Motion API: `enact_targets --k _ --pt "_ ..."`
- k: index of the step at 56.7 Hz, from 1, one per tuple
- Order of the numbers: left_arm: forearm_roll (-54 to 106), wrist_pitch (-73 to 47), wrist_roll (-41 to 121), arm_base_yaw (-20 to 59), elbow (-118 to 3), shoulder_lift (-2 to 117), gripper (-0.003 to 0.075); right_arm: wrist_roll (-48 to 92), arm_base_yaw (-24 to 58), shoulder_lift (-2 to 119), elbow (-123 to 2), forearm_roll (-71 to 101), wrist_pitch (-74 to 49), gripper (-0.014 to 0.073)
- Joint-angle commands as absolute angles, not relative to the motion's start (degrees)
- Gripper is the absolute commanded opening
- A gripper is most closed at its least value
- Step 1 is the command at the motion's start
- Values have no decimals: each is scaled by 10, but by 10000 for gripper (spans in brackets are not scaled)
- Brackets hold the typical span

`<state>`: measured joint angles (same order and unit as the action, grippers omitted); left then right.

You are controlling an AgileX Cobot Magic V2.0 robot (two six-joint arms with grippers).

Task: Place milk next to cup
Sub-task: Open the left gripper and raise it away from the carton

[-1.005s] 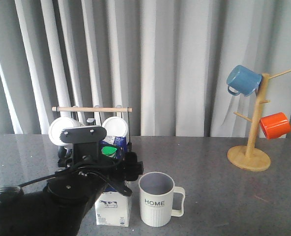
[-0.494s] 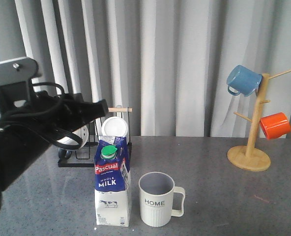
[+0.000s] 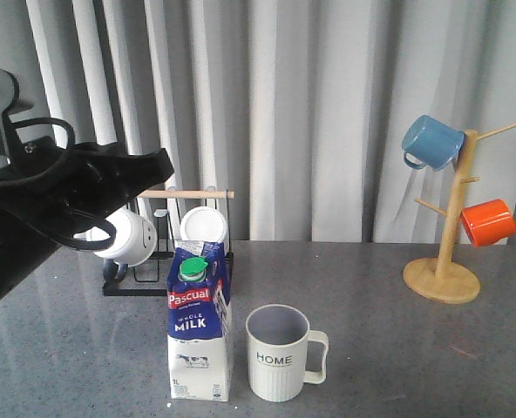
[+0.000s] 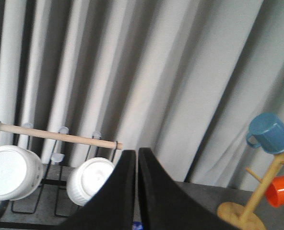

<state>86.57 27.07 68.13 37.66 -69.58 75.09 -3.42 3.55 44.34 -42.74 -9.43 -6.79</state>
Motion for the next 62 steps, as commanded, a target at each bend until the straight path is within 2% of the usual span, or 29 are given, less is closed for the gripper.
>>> enact_targets --k 1,19,26,34,40,47,54,62 --pt "845 238 661 379 -711 731 -8 -34 32 440 -447 -97 -27 -8" --pt "839 148 632 384 -710 743 -8 -34 32 440 -447 -97 -27 -8" --pt "649 140 542 416 -690 745 -7 -34 32 440 -447 -97 -27 -8" --pt "315 144 232 414 -630 741 -7 -34 32 440 -447 -97 -27 -8" --pt "128 135 31 390 -570 720 -7 -34 32 440 -447 -97 -26 -8" --pt "51 103 -81 341 -492 680 -7 -34 32 440 -447 -97 -27 -8" --pt "45 89 -85 293 -412 621 -7 -34 32 440 -447 -97 -27 -8" --pt "0 124 -84 250 -309 542 -7 -34 32 440 -447 -97 -27 -8"
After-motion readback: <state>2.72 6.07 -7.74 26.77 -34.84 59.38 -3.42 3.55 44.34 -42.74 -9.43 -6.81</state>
